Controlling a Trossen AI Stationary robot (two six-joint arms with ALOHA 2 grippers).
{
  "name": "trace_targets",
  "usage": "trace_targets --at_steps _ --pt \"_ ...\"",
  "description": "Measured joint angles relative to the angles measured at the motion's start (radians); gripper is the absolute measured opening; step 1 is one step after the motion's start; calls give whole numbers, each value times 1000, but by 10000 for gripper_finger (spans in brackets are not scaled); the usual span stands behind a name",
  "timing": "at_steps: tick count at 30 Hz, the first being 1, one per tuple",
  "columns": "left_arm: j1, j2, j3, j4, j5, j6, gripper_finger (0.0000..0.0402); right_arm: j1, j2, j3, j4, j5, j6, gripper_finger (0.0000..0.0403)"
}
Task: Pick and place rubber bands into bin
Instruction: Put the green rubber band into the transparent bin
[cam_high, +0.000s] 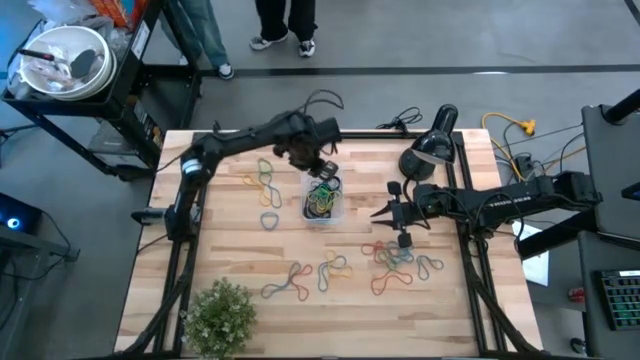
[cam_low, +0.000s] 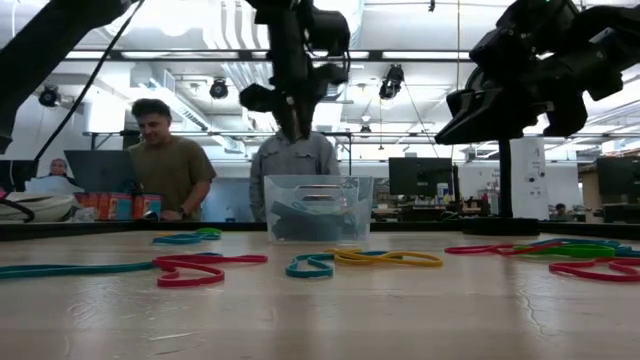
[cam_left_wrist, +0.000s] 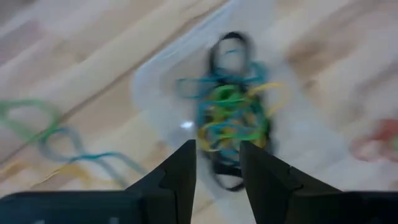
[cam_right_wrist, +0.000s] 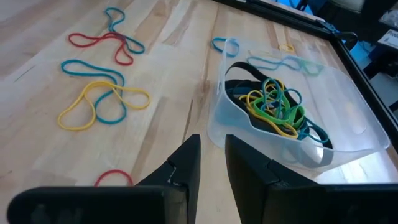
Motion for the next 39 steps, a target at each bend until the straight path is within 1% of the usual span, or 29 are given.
trace_targets --at_steps 3,6,8,11,13,17,21,24,27,30,33,36,39 --pt "-27 0 -37 -96 -38 -6 107 0 0 -9 0 -53 4 68" --pt "-52 -9 -75 -167 -144 -20 107 0 0 -16 -1 -119 3 68" --pt "-63 -20 -88 -195 -207 -36 107 0 0 -16 1 -125 0 68" --pt "-98 -42 -98 -187 -238 -33 107 0 -1 0 -1 -126 -14 68" --pt "-149 -60 -103 -181 -269 -10 107 0 -3 21 0 -136 -37 68" --pt "-281 -140 -140 -181 -412 12 107 0 -1 83 2 -201 -84 68" --pt "-436 -265 -194 -188 -540 -68 107 -7 15 167 -1 -214 -168 68" --pt "-556 -359 -242 -183 -645 -145 107 -36 51 259 -4 -214 -202 68" --pt "-678 -444 -294 -180 -741 -234 107 -86 127 366 -40 -233 -205 68" --pt "-790 -509 -353 -177 -791 -320 107 -143 252 498 -105 -318 -174 68" --pt "-889 -549 -411 -166 -832 -395 107 -181 412 654 -182 -381 -163 68" --pt "-965 -567 -457 -150 -876 -434 107 -188 583 837 -266 -387 -168 68" --pt "-1012 -565 -483 -127 -906 -429 107 -187 746 1034 -364 -388 -185 68"
